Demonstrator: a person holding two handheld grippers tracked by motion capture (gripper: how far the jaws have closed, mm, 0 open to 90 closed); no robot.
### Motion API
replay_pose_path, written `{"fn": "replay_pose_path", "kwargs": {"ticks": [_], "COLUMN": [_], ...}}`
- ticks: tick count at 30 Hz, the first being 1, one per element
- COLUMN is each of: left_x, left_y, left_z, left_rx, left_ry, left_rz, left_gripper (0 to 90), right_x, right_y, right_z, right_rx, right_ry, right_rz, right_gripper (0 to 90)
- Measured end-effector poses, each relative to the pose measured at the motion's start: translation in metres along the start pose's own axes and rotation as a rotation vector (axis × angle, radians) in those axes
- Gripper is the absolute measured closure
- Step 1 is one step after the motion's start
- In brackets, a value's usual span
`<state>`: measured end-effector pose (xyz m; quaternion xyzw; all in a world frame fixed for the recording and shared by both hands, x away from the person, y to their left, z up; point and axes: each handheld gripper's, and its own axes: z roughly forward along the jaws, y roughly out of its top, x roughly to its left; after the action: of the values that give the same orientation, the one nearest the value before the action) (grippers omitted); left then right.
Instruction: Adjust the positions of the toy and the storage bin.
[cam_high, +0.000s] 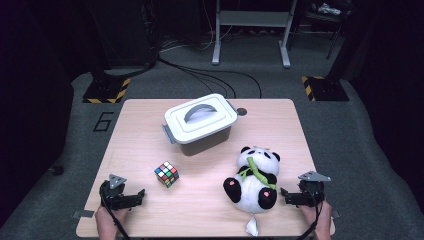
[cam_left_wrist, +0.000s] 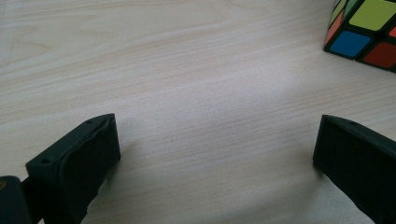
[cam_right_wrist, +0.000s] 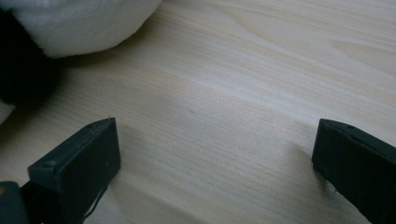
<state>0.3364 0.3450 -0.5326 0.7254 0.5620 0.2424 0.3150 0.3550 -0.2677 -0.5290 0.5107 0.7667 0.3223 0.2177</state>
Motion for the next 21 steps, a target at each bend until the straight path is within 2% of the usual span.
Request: {"fn": "replay_pose_path", "kwargs": {"ticks": [21], "left_x": [-0.0002], "left_y": [-0.0001], "left_z": [0.0000], "left_rx": [-0.001], "left_ry": [-0.005], "left_rz": [0.003], "left_gripper": [0.4], "right_x": [0.0004], "right_y": [0.0000], "right_z": [-0.0001], "right_rx": [0.001], "right_ry": [0.000], "right_rz": [0.004], "right_gripper": [0.4]}}
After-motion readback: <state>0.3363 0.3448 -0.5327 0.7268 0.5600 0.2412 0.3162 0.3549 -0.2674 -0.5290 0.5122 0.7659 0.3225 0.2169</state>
